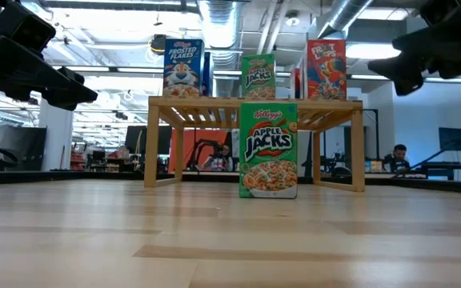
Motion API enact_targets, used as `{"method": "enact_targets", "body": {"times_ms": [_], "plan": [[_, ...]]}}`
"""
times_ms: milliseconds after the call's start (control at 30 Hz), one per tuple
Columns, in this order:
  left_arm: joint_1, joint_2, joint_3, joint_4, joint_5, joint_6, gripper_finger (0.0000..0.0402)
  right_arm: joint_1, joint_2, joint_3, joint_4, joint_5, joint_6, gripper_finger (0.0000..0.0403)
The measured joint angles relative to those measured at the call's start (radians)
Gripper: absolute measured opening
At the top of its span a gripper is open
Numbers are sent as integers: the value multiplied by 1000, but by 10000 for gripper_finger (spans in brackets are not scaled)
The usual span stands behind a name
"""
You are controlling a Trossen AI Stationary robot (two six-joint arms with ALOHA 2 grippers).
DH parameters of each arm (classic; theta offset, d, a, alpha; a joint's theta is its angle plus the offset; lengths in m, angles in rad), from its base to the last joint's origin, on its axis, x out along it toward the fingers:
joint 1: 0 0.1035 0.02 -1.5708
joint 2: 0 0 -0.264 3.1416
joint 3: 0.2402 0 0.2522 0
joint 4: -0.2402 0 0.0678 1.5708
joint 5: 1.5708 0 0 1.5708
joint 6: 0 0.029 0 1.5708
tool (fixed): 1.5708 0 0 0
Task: Stack cereal on shelf
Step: Put the green cereal box on the shelf aligned with the other green cereal boxes
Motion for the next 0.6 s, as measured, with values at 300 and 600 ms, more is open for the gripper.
{"method": "enact_targets", "body": {"times_ms": [300,600], "plan": [[0,0,0,0,0,0,244,0,-181,-85,-33,5,-33,272],[0,0,0,0,0,0,244,0,-334,-85,-239,28,-7,272]]}}
